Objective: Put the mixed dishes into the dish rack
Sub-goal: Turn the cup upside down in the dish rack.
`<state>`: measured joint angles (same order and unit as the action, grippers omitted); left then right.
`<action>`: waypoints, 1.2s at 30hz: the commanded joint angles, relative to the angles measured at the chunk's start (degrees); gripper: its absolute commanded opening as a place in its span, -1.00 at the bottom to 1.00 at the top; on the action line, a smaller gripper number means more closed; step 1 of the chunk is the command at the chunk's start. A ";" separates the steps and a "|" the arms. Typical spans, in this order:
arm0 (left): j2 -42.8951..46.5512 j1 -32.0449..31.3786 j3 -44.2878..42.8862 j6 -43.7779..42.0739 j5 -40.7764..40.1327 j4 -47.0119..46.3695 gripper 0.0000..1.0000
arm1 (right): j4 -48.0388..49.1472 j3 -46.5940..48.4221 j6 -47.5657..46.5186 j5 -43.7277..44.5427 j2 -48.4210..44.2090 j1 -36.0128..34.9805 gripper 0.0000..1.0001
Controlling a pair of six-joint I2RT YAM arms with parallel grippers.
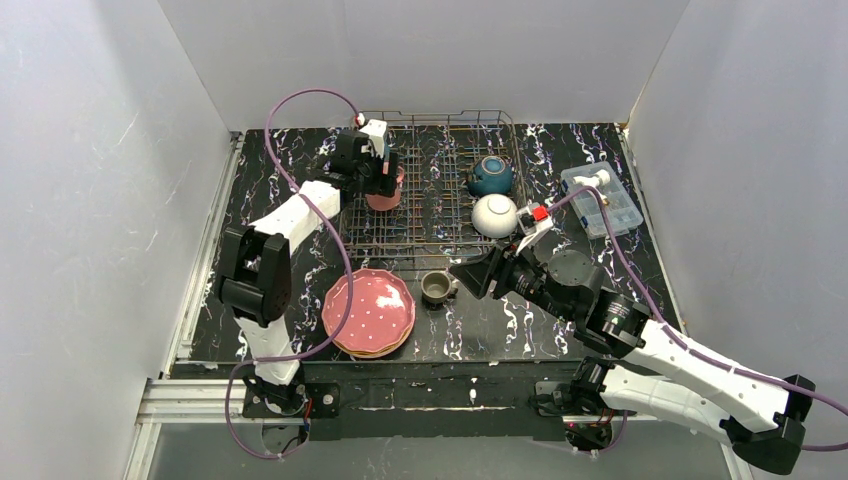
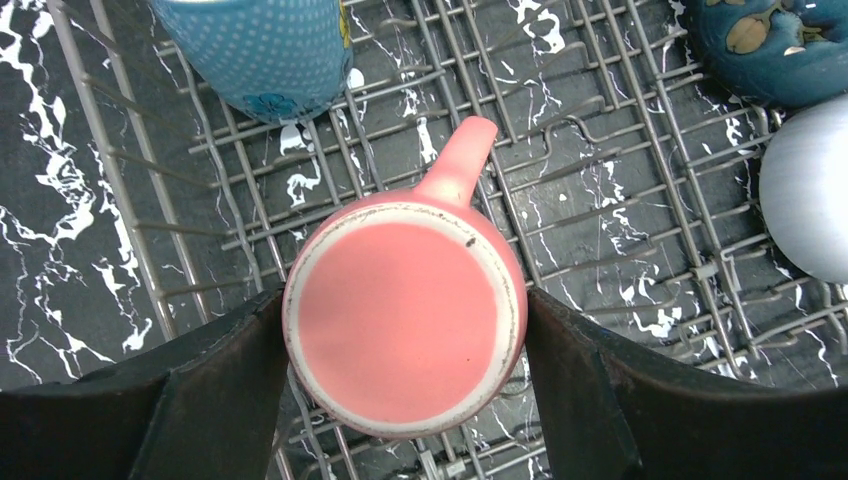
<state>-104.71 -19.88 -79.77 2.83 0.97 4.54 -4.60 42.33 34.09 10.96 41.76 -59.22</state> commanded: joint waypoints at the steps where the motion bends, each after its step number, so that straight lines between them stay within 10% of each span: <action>1: -0.63 -0.22 -4.50 -2.57 -3.25 -6.71 -1.00 | 1.96 1.62 -1.85 0.29 0.36 0.07 0.25; 30: -9.66 -0.27 -9.85 -8.07 -7.14 -6.85 -1.00 | 3.43 2.69 -4.55 0.20 6.76 0.16 0.42; 36: -10.08 -0.25 -9.82 -8.44 -8.12 -5.97 -0.51 | 3.22 2.25 -4.38 0.48 6.37 0.16 0.49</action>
<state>-115.96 -20.05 -86.56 -4.54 -4.95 0.89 -4.49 42.35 30.55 10.94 48.75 -59.22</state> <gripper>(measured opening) 0.738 0.732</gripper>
